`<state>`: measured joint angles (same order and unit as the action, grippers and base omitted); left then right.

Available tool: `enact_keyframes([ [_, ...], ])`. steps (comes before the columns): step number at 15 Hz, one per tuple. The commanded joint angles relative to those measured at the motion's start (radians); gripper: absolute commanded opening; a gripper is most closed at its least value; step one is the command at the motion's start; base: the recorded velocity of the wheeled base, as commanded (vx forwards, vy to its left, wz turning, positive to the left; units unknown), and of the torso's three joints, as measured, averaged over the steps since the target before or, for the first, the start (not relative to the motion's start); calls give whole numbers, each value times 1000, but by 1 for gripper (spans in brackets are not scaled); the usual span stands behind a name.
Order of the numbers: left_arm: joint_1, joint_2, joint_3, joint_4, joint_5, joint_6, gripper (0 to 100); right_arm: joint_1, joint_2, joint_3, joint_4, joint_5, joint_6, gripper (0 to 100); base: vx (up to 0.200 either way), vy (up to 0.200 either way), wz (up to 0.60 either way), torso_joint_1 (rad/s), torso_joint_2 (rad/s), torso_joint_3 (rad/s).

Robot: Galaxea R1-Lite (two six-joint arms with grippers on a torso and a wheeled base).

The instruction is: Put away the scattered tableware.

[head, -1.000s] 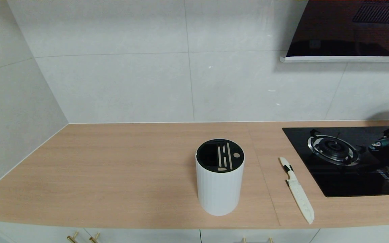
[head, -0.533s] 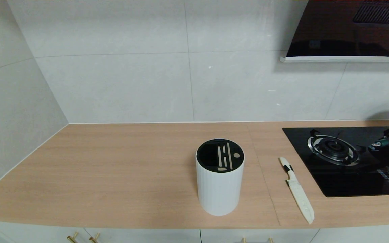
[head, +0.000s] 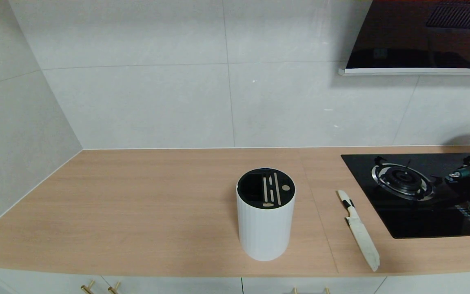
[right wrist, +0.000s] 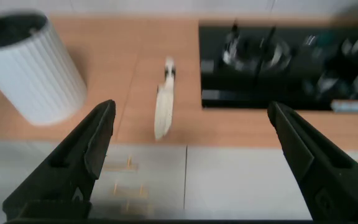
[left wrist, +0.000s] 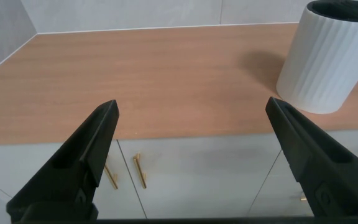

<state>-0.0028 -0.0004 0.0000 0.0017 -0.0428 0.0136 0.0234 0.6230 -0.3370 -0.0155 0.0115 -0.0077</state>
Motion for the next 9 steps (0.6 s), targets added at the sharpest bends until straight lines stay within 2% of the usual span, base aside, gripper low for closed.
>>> enact_keyframes([
  [1,0,0,0,0,0,0,100,62,434,-132,-90,-1,17,100,0,0,0,0,0,0],
  [4,0,0,0,1,0,0,100,86,762,-229,-195,-30,21,100,0,0,0,0,0,0],
  [9,0,0,0,1,0,0,100,170,1087,-284,-448,-73,25,100,0,0,0,0,0,0],
])
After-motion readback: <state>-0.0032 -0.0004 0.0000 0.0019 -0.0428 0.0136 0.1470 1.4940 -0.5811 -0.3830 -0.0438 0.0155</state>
